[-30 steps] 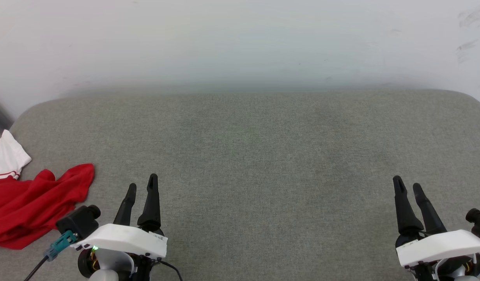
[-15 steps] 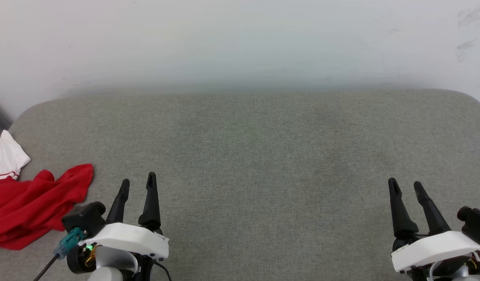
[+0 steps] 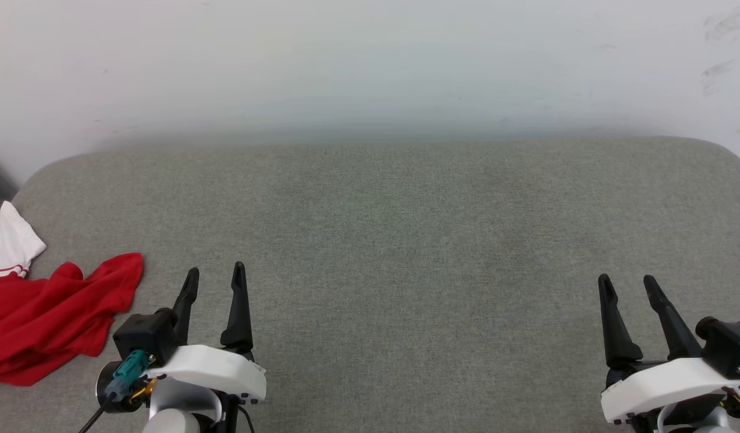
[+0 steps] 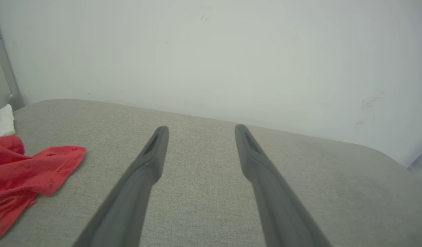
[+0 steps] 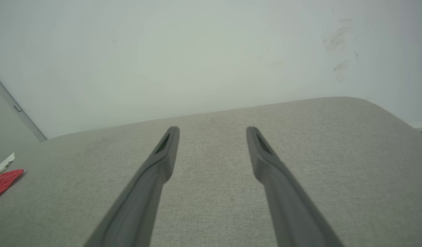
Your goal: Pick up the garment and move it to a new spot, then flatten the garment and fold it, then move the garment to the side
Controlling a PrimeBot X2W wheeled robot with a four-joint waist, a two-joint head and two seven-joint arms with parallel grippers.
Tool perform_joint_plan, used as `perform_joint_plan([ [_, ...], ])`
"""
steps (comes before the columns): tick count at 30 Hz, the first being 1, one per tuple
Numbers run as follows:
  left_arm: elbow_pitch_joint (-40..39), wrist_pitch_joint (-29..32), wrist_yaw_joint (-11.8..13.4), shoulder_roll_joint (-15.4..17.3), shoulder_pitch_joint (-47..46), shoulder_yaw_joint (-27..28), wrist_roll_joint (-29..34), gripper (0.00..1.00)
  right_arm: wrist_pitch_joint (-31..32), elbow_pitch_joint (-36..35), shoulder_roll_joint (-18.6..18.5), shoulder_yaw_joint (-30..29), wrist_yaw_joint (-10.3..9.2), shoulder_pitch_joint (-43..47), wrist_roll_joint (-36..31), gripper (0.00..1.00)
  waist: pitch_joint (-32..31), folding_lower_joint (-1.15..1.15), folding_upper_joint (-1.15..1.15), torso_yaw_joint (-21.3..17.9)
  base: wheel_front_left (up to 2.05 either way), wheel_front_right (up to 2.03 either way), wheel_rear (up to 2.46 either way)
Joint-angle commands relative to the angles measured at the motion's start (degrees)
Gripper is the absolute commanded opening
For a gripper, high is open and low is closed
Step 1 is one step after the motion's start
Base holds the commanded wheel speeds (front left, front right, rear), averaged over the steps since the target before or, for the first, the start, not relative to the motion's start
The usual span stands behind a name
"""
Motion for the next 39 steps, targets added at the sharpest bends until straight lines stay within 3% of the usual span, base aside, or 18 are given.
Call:
perform_joint_plan([
  [1,-0.3,-0.4,0.3,0.2,-1.0,-0.1,1.2,1.0,-0.3,-0.8,0.1,-0.1,-0.01,0.4,-1.3,1.0,0.0,0.0,0.0,0.0,0.0,0.0,0.0],
  [39,1.4,-4.7,0.0,-0.9,-0.8,-0.6,15.6,1.0,-3.6,-1.7,0.6,-0.1,-0.02,1.7,-16.2,1.0,0.0,0.0,0.0,0.1,0.0,0.0,0.0],
])
